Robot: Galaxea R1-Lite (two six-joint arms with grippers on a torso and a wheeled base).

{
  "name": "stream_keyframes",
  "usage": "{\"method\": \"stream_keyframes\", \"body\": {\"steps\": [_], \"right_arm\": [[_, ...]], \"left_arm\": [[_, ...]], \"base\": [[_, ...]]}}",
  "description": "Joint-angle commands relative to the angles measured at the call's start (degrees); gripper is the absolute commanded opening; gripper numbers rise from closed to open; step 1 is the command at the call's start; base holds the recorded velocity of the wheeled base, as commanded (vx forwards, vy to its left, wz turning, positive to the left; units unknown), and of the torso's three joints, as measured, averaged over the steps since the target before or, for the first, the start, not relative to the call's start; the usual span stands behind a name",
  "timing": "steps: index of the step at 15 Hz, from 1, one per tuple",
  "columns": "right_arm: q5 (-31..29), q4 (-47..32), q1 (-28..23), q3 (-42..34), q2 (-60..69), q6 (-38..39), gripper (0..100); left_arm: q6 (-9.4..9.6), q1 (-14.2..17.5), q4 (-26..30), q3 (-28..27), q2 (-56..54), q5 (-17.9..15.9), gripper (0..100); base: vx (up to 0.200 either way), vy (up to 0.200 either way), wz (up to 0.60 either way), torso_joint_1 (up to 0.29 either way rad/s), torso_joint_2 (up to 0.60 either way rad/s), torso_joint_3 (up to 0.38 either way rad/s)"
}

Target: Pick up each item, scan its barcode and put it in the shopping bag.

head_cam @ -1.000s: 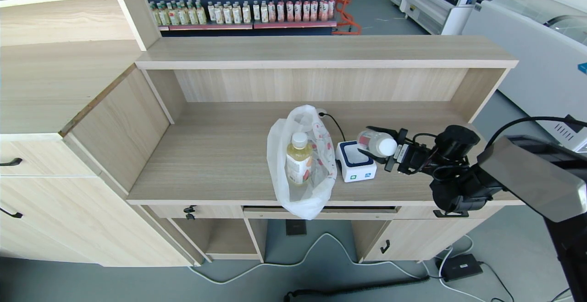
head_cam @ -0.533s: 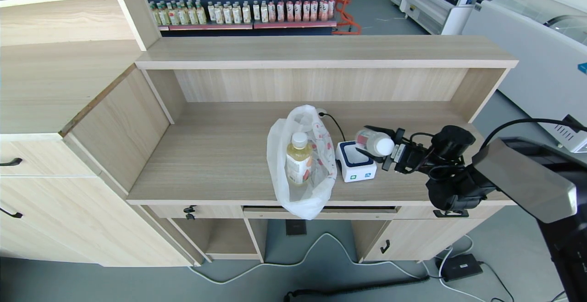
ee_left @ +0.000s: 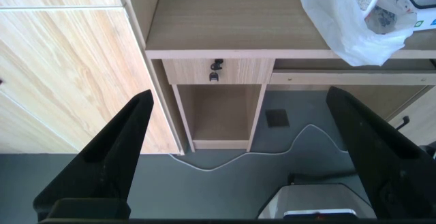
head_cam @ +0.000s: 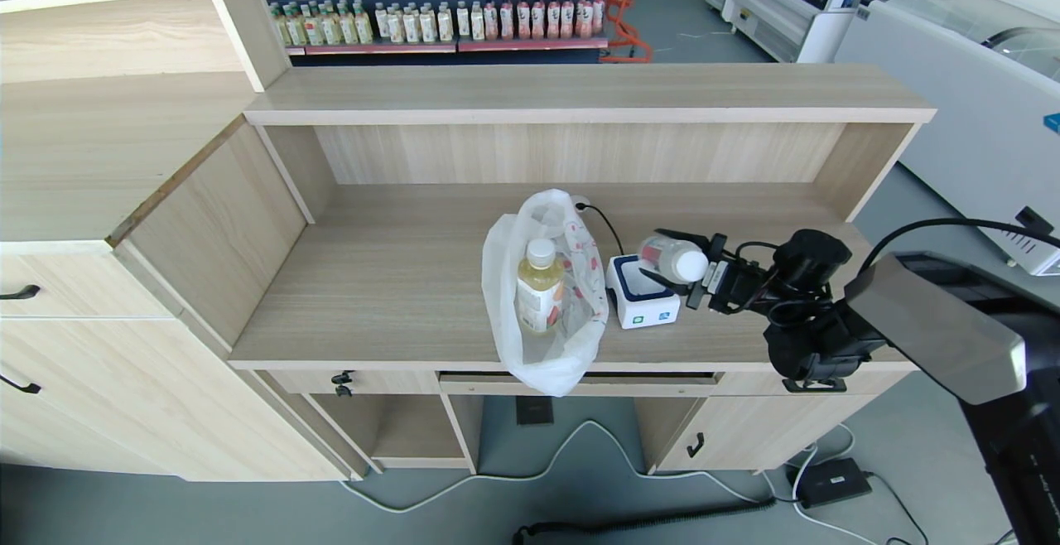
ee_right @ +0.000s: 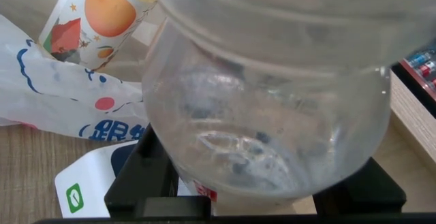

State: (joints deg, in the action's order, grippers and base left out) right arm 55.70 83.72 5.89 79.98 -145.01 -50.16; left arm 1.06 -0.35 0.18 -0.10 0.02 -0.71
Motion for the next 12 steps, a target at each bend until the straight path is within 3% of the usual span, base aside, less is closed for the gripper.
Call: {"method": "stream_keyframes", "body": {"steps": [1, 12], "right_arm": [[0.02, 0.03, 0.18, 0.44, -0.63, 0.07, 0], [0.02, 0.03, 1.49, 7.21, -4.49, 2.44, 0]], "left_arm": [[0.08, 0.00, -0.01, 0.01, -0.02, 0.00, 100], [-0.01, 0.00, -0.01, 0.01, -0.02, 0.00, 100]], "base": [[0.000, 0.000, 0.00, 0.000, 0.00, 0.000], [0.000, 0.000, 0.00, 0.000, 0.00, 0.000]]}}
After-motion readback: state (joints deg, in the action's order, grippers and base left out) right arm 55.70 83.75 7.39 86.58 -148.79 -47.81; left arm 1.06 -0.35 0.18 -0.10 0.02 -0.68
